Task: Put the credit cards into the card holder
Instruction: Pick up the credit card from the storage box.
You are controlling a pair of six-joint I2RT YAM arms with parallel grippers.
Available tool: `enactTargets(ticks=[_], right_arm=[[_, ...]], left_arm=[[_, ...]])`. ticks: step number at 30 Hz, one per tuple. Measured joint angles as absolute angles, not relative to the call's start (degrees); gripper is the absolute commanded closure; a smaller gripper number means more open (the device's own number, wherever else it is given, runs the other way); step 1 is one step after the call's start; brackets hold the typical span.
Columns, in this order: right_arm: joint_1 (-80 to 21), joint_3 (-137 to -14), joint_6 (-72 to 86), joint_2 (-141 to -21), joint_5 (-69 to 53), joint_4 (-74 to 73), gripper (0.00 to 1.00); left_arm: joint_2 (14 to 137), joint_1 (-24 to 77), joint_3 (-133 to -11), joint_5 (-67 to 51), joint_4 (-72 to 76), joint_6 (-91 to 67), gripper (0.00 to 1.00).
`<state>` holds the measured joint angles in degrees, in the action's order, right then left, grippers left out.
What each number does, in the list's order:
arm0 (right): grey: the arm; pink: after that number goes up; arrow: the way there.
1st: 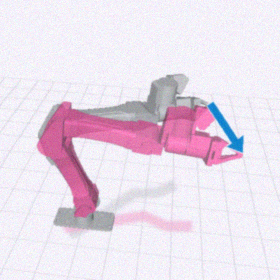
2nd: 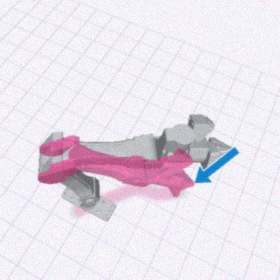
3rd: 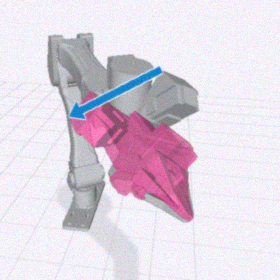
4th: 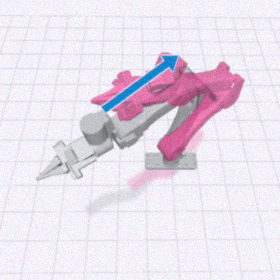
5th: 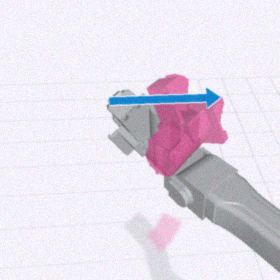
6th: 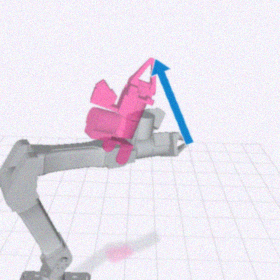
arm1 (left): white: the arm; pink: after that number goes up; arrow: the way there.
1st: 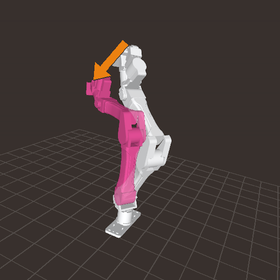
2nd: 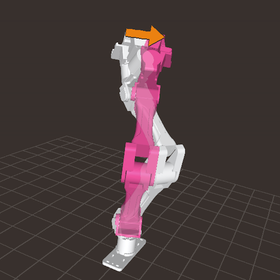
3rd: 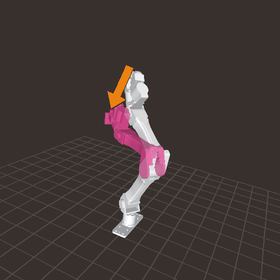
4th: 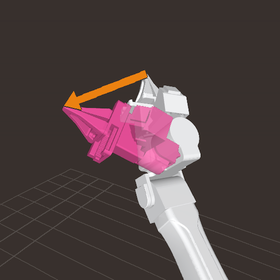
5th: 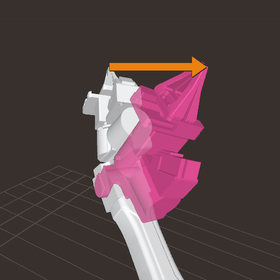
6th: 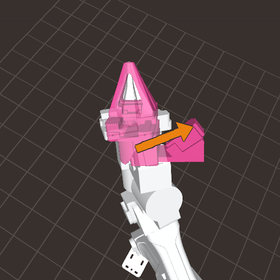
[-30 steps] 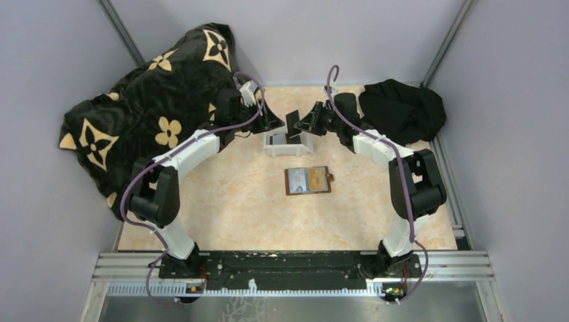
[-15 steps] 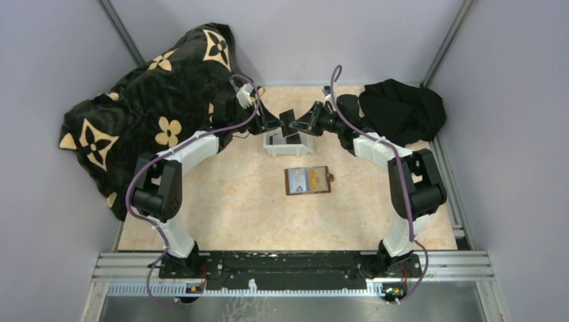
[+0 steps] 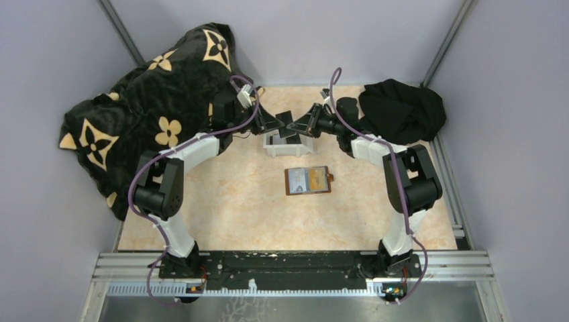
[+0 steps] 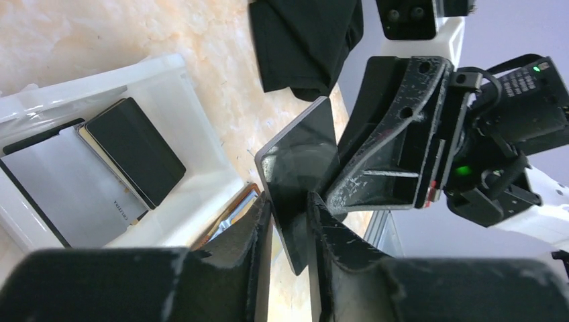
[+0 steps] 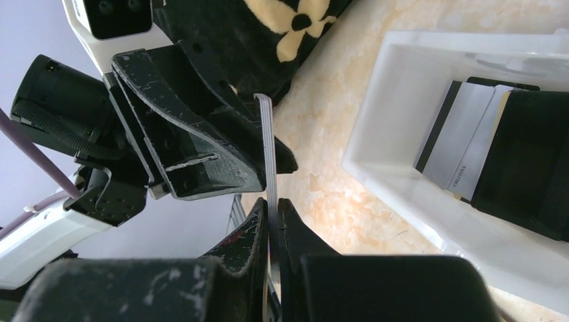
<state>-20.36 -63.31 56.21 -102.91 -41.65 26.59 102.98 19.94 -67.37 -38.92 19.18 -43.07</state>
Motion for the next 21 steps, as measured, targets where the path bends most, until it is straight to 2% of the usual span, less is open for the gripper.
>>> enactTargets(ticks=[3,10,21], right_arm=[[-20.3,-63.0,57.2,-103.7,-42.2,28.0,1.00],[-20.1,-63.0,57.6,-103.8,-43.2,28.1,0.98],[-20.0,-61.5,59.1,-103.8,-44.5,30.4,0.96]], left_arm=[[103.0,19.5,-66.9,-39.9,20.1,-43.9,0.86],[103.0,18.5,-65.4,-41.6,22.5,-45.4,0.90],[103.0,18.0,-64.0,-43.6,24.1,-45.8,0.78]])
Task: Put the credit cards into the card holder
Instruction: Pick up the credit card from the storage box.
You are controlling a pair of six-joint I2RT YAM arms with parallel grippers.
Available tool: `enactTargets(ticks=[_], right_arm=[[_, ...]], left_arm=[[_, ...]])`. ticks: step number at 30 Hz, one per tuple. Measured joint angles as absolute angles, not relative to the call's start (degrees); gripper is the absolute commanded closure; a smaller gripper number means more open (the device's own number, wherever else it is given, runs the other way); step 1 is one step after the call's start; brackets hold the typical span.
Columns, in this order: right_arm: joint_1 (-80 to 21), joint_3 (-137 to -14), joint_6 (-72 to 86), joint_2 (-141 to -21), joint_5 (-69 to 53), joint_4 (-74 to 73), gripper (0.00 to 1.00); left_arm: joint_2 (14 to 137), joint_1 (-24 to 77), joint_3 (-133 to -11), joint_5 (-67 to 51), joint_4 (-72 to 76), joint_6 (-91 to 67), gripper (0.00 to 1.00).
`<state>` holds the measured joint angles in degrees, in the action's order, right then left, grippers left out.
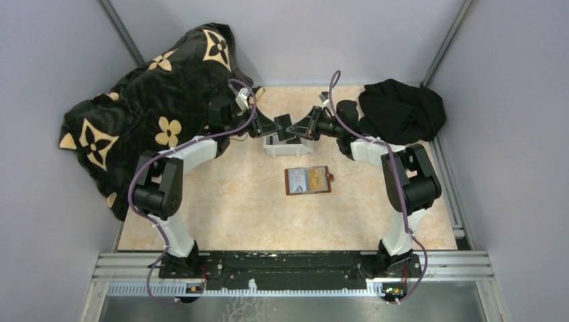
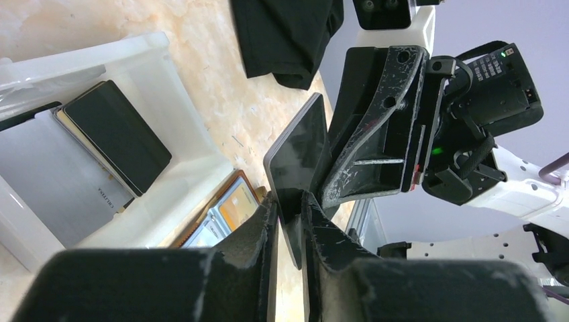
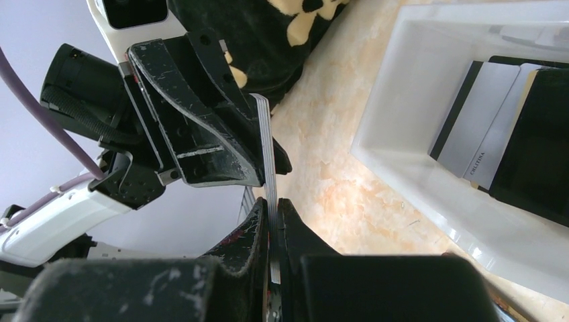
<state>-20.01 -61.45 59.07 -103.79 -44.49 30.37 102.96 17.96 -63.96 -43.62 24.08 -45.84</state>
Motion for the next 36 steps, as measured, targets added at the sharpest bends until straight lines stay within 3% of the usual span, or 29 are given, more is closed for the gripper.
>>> enactTargets(ticks=[18,26,36], right_arm=[[-16.8,-60.4,62.3,-103.8,-46.5,35.9,0.89],[-16.7,-60.4,63.4,-103.8,-46.9,37.9,0.89],[-16.8,-60.4,64.4,-105.6,-46.9,39.5,0.90]], left_arm=[[103.0,14.7,-62.2,-42.8,23.5,-45.1,0.78],[103.0,14.6,-62.1,-43.8,25.3,-46.6,0.63],[103.2,14.6,-61.5,-47.6,31.2,-50.4,0.61]])
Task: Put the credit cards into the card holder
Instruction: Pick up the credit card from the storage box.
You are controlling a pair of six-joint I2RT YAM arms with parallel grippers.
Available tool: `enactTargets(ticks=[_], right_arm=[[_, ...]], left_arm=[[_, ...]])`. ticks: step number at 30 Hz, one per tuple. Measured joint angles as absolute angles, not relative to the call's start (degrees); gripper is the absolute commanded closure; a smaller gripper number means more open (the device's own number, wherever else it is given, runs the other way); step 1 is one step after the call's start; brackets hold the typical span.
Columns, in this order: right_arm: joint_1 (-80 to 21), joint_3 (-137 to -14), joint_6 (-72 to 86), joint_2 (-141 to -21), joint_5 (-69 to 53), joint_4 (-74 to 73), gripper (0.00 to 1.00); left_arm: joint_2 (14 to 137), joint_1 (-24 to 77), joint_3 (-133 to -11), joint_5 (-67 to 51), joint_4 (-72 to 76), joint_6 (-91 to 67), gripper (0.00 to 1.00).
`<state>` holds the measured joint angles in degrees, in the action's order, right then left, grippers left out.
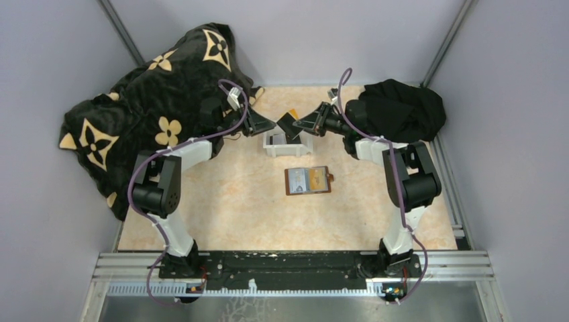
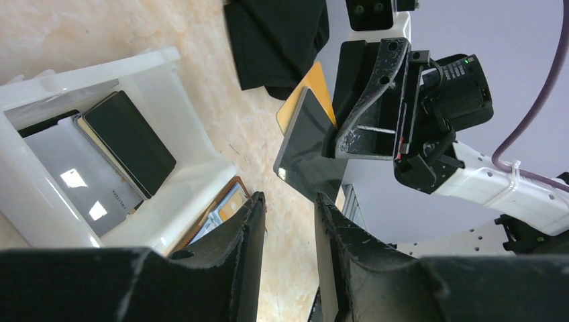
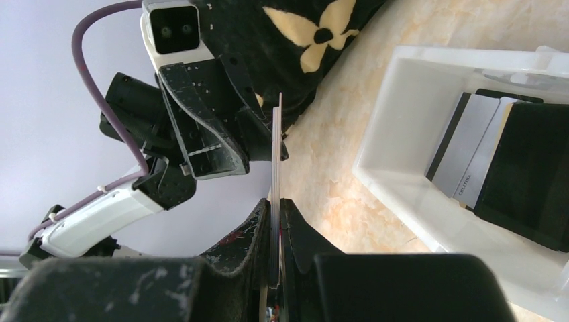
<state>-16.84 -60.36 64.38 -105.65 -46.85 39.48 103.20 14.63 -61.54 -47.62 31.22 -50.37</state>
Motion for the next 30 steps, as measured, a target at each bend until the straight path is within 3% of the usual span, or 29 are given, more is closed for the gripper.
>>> enactTargets(ticks=[30], right_arm=[[-18.6,-60.4,67.2,-107.9,-48.1,43.2,0.91]], left_arm=[[106.2,15.1,-61.1,-49.1,34.9,-53.3,0.62]])
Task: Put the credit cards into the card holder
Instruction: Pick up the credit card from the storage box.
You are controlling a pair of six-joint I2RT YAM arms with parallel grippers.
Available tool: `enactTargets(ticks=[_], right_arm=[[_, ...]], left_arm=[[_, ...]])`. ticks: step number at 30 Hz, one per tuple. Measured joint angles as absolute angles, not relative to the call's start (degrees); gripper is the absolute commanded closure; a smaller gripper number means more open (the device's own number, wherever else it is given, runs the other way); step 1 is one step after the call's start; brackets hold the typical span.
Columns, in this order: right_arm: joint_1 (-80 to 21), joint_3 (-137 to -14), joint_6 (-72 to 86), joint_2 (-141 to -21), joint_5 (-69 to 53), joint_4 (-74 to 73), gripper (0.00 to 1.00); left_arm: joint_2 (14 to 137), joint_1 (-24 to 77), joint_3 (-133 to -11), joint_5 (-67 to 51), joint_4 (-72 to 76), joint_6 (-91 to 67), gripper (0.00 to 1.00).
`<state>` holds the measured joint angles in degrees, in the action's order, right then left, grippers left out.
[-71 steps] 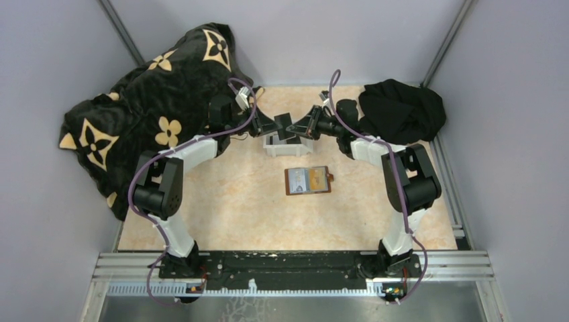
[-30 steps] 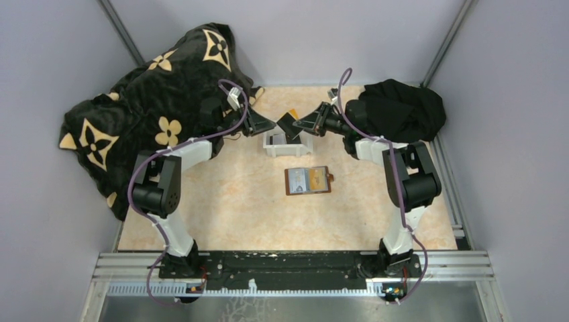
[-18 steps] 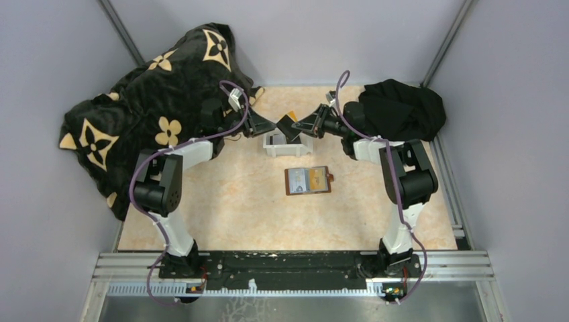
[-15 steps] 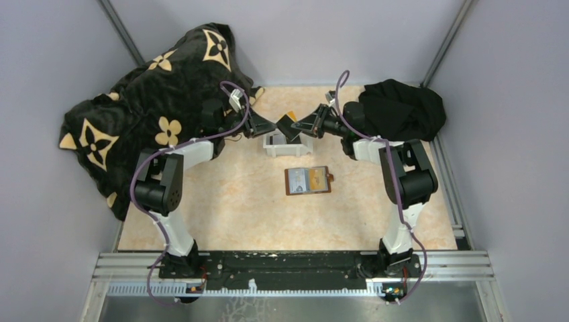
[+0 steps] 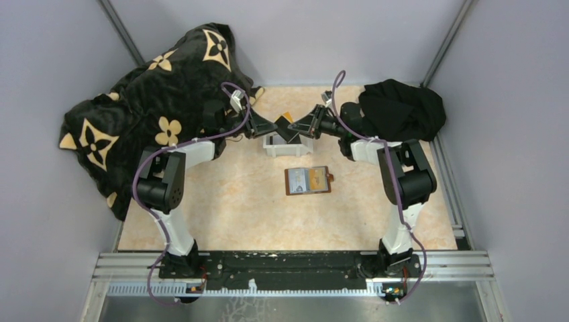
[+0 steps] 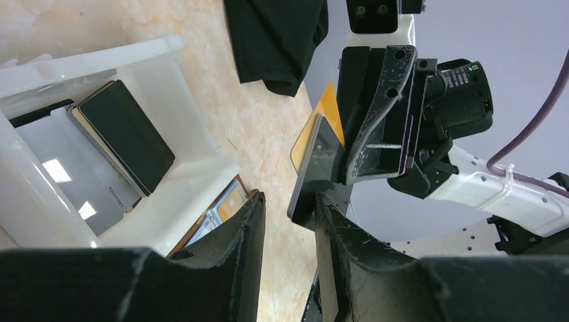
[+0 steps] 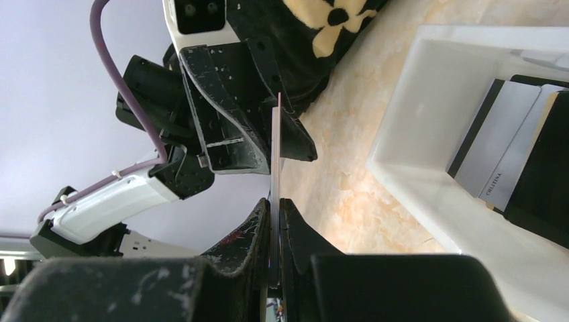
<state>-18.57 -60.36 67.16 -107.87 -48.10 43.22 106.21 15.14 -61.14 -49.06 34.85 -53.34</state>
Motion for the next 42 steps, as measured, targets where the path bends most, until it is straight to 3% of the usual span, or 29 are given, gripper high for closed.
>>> enactTargets(ticks=[4,9,12,22,42], right_arm=[[-19.1,-60.4,67.2,-108.1,-48.1,43.5,0.91],[-19.2,-60.4,67.2,-108.4,-48.1,43.5,0.91],[-19.2,-60.4,67.1,-108.9,-47.9,43.3,0.90],[-18.5,-60.4,67.7,-109.4,-48.2,43.7,0.89],[-17.8,-59.9,68.2,-109.4,-49.5,45.0,0.89]], left_arm=[[106.6,15.3,-61.2,-49.1,35.2,-54.0,0.67],[106.6,15.5,-61.2,-49.3,36.1,-54.5,0.93],[106.6,15.5,-61.2,-49.6,37.3,-54.8,1.00],[106.6,15.5,-61.2,-49.6,37.2,-54.6,0.99],[106.8,15.0,-61.2,-49.6,36.9,-54.4,0.83]])
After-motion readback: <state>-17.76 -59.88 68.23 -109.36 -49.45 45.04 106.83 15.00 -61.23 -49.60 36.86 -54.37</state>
